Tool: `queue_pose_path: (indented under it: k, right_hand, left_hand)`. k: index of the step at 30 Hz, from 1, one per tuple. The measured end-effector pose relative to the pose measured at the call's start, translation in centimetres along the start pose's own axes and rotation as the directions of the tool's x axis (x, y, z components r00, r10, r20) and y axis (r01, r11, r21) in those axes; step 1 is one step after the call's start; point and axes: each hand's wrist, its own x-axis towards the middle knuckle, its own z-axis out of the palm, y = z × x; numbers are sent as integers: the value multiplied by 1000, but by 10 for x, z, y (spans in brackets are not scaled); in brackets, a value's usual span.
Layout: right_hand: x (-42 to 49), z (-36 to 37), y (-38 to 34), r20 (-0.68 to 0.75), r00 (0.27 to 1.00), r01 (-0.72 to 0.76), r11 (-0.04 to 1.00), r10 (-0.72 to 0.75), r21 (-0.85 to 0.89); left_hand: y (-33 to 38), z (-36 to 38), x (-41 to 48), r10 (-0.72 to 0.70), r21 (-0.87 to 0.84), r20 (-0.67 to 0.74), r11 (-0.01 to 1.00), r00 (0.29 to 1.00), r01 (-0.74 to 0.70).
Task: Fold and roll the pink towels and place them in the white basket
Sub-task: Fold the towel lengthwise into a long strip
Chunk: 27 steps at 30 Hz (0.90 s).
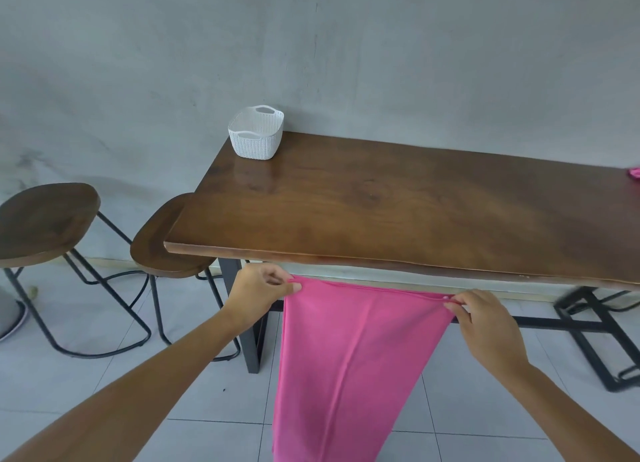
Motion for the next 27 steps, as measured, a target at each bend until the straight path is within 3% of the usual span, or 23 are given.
queue_pose_path:
  k: [16,21,25,27]
  right_hand:
    - [22,11,48,-10,1000,-6,1000,6,8]
    - [50,5,57,-11,999,-33,999,34,39]
    - [78,-2,69,-45,997,58,996,-55,74]
    - [95,-4,79,-17,1000,-2,992,4,130]
  left_hand:
    - [-1,51,29,62,1,-5,998,998,-62]
    - [9,68,55,81,17,-84,997,993,-80]
    - [16,86,81,88,46,-169,996,982,-82]
    - [21,96,95,81,47,-221,996,972,-73]
